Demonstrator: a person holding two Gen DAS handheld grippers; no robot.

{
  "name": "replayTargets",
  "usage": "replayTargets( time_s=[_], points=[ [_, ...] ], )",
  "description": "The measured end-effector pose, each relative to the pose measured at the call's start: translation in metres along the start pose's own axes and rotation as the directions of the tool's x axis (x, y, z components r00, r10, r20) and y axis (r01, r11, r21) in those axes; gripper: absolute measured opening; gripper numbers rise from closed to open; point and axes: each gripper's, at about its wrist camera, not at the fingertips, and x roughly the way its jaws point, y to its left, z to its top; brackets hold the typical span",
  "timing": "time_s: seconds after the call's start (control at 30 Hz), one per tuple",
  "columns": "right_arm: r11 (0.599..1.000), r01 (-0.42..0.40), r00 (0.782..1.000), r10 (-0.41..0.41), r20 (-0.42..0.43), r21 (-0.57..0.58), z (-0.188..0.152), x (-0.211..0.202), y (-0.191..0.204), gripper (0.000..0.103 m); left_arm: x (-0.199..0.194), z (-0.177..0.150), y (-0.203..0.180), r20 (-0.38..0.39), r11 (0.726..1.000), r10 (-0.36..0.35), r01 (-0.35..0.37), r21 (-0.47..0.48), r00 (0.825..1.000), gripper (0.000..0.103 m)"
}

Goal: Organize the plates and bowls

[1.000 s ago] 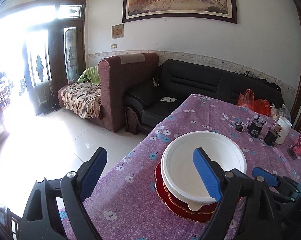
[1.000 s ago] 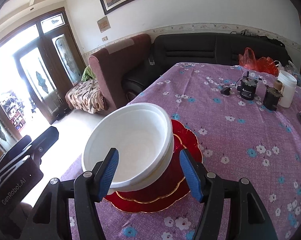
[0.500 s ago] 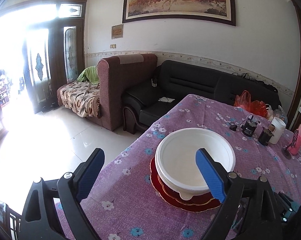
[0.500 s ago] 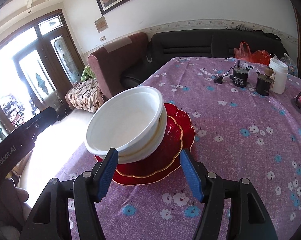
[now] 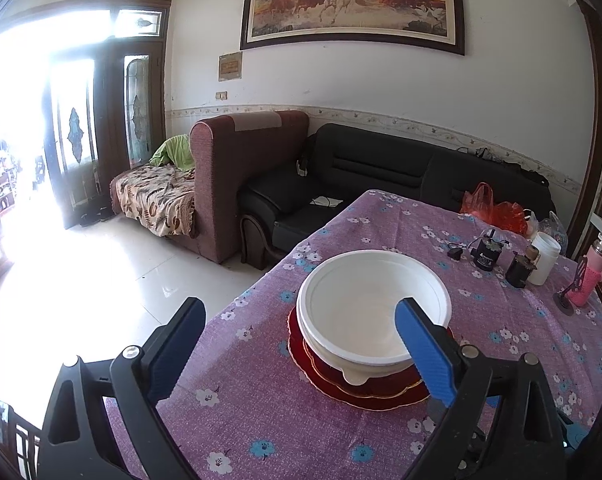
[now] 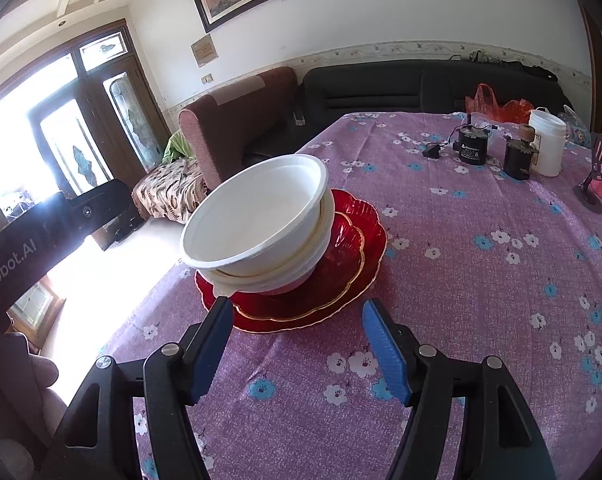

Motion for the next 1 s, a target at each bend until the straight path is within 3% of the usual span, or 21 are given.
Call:
replayTargets(
  time_s=[0.63,1.0],
  points=[
    [1.000,0.023,1.000,-0.023,-0.001,0.004,-0.018,-0.005,0.015,0.073,-0.018,-0.003,0.011,0.031,0.999,-0.012,0.013,-0.031,0.999,0.101],
    [0.999,0.050,0.998,-0.051,0.040,0.010,-0.029,-0.029,0.033,0.073,-0.045,-0.009,0.020,0.049,0.999,-0.041,0.042,-0.033,0.998,0.101]
  ],
)
